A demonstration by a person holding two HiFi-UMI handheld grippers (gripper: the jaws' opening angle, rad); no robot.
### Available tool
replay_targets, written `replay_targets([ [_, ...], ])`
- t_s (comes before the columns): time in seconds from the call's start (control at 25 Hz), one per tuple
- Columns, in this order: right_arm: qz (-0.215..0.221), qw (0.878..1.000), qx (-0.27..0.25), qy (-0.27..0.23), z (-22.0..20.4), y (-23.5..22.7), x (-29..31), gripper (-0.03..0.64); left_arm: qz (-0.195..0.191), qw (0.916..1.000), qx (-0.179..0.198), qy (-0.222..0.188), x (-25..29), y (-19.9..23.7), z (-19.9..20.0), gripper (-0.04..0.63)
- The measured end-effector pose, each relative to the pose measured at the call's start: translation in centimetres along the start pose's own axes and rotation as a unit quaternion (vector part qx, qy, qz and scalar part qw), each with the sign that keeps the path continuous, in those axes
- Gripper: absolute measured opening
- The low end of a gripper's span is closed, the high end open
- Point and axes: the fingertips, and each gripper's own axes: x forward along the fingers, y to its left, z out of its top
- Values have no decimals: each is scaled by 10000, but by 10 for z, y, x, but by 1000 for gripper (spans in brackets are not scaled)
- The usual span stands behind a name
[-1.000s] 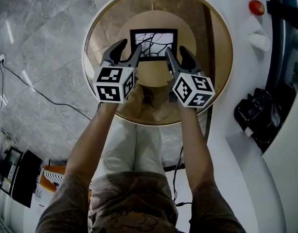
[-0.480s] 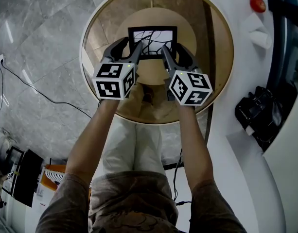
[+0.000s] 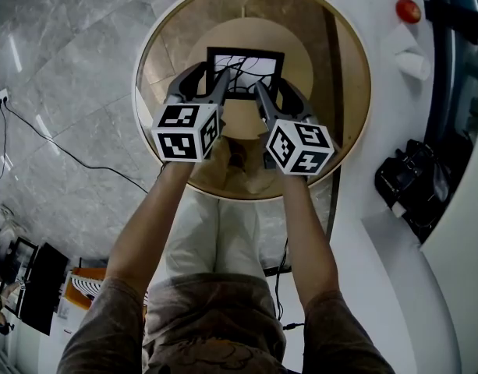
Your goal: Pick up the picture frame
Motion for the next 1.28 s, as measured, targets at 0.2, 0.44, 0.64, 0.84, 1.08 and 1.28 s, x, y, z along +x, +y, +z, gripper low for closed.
replay_targets([
  [0.2,-15,10000,36,-33,4,14,-12,224,5,10000,66,-39,-16,-1,7,181],
  [0.44,35,9999,-34,-117,23,34,-41,222,119,9999,9,-123,-52,-14,25,181],
  [0.64,56,9996,-59,-275,52,56,-84,222,112,9994,124,-312,-96,-41,59,181],
  [0.84,116,9985,-144,-524,90,81,-133,222,131,9977,221,-627,-141,-73,102,181],
  [1.08,137,9959,-106,-889,131,97,-203,221,57,9954,487,-818,-195,-123,137,181],
  [1.28,221,9922,-154,-1216,159,116,-256,218,94,9906,619,-1214,-244,-160,168,181],
])
